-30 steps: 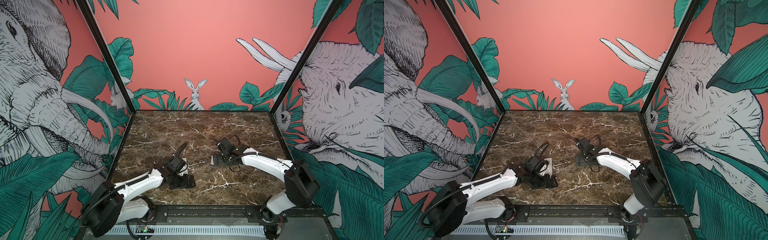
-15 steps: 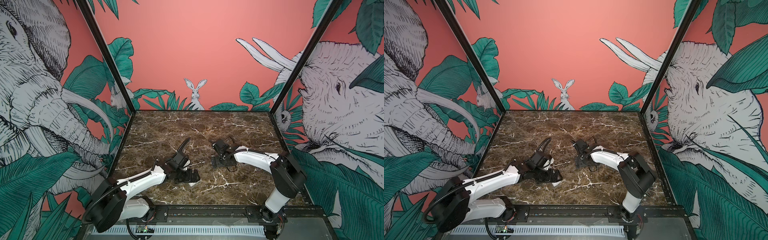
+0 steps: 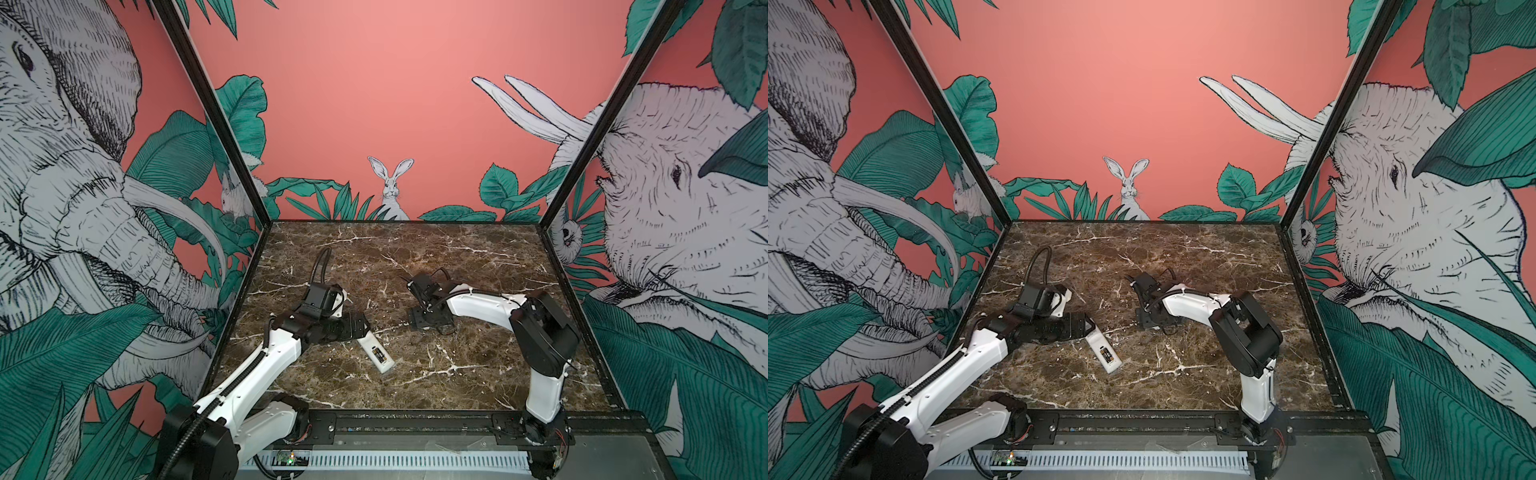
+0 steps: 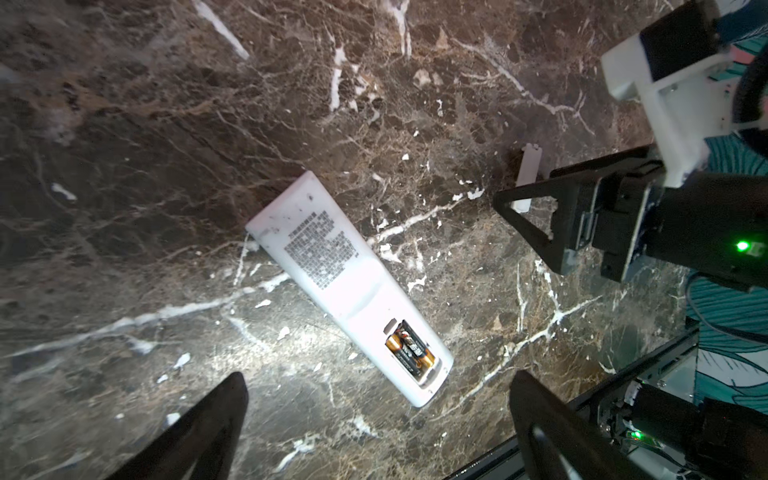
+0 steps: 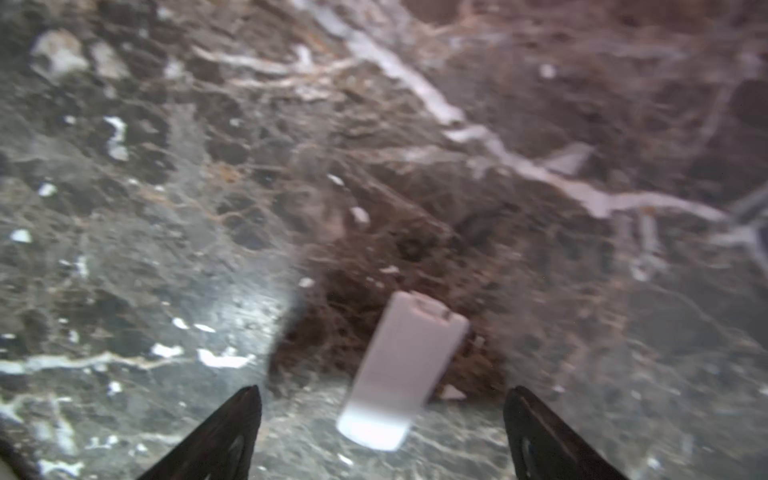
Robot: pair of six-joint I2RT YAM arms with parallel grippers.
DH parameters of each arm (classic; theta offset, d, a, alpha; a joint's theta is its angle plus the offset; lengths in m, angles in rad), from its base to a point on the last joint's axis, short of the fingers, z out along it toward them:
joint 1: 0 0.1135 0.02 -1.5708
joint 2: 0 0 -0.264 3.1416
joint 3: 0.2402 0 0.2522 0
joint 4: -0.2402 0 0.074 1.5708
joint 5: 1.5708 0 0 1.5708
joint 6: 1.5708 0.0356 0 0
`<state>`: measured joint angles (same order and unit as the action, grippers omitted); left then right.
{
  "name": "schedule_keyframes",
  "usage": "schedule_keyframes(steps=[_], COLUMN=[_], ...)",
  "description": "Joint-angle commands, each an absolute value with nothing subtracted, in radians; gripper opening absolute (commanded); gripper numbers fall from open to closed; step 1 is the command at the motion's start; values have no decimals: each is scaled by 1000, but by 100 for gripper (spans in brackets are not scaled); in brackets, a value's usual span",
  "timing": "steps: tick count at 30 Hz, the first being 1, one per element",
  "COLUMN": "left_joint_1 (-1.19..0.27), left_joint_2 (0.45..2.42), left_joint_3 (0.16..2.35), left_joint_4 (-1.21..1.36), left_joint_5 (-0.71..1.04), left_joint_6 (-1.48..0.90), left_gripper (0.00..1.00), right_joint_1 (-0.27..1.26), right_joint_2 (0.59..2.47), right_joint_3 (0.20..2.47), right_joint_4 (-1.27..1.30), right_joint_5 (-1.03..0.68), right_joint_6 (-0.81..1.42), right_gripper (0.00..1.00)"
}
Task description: Load the batteries into the remote control
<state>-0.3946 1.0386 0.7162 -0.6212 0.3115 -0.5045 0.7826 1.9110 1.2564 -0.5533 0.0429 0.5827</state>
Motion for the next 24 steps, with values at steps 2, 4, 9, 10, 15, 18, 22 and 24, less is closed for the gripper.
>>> schedule_keyframes(steps=[2, 4, 9, 10, 15, 18, 22, 24], left_joint_1=[-346, -325, -299, -296, -286, -284, -284, -285], left_joint_2=[1002, 992, 973, 971, 973, 978, 983, 984], left_joint_3=[743, 740, 742, 743, 751, 755, 768, 771], left_joint_4=[-697, -701, -703, -704, -705, -704, -711, -710], left_joint_5=[332, 343, 358, 359, 374, 396, 423, 440], left_joint_6=[-427, -418, -410, -408, -400, -396, -382, -380], left_gripper=[99, 99, 99, 99, 99, 99, 99, 99], right_joint_1=[812, 824, 850, 854, 857, 856, 856, 853], right_joint_2=[1953, 1972, 2002, 2004, 2010, 2014, 2033, 2049], right_joint_3=[1305, 1344, 1369, 1371, 1374, 1381, 1405, 1421], right_joint_4=[-552, -558, -561, -565, -599, -632, -676, -698], right_joint_5=[13, 10, -15, -14, 29, 75, 129, 151], right_joint_6=[568, 560, 529, 522, 503, 477, 453, 450], right_gripper=[87, 86, 82, 81, 76, 73, 70, 67])
